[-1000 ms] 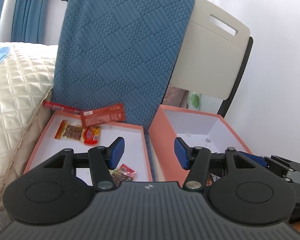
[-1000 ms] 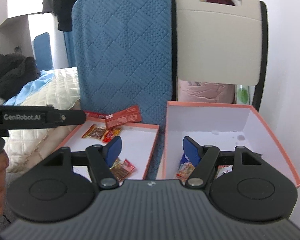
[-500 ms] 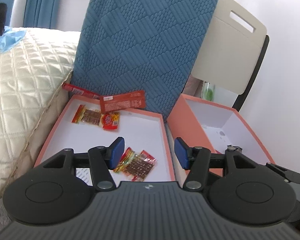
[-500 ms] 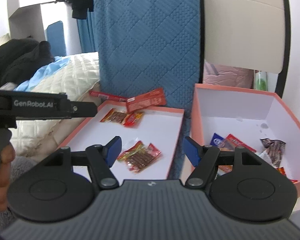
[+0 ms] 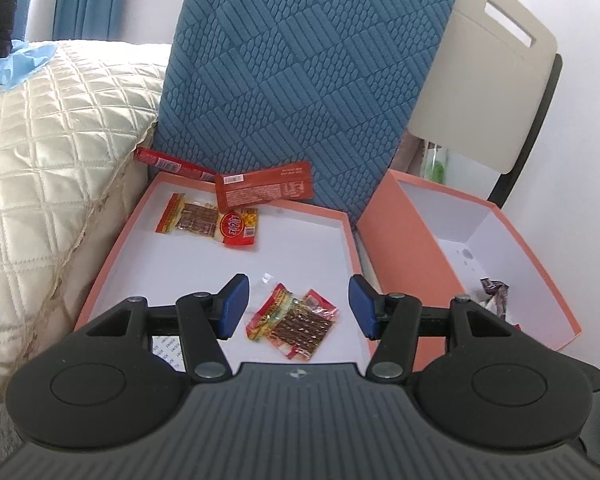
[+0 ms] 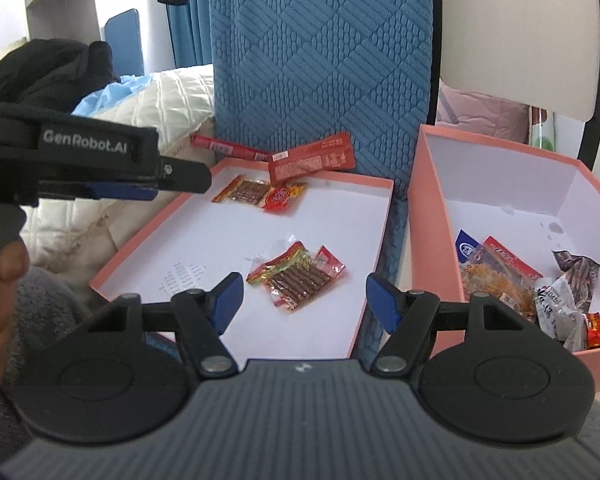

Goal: Organize snacks
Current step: 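Move both open tools back over the snack tray toward the jerky pack, then lower the right tool onto the clear jerky pack while the left tool approaches the corn snack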

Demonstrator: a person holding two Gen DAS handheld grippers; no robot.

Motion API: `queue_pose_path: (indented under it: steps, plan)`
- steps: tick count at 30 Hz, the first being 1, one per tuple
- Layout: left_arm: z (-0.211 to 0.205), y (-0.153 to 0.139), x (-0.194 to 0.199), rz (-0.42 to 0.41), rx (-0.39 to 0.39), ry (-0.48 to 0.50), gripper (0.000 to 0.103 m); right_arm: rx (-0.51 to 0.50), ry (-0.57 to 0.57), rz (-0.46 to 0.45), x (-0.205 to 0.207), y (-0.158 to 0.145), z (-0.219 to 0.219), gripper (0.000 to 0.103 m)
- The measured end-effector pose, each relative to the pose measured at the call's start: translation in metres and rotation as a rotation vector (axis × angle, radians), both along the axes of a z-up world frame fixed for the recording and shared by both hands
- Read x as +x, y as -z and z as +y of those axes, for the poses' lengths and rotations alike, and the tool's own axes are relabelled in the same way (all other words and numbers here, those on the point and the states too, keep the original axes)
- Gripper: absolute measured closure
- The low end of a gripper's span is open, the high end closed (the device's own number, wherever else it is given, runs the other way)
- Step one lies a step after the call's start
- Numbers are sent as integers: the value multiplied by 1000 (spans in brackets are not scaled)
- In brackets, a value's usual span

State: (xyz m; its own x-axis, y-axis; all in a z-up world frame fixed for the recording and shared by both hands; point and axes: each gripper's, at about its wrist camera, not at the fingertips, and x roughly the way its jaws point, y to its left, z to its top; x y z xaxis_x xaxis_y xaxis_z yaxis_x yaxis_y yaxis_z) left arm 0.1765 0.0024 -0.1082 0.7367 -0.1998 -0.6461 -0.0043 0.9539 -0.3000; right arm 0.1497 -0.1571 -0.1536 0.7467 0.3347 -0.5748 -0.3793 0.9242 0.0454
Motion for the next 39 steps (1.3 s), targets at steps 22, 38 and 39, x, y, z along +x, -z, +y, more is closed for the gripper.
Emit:
queue_pose_path:
  steps: [22,38,39]
  plan:
    - [63,100,115,205,-125,-107,42,-3,-75,63,80,44,26,33]
    - [69,130,175,258,-68,-77,42,-115,-194,99,119,72,54,33]
    - [68,130,178,257,-52,-73,42,-117,-202,104,121,74,55,33]
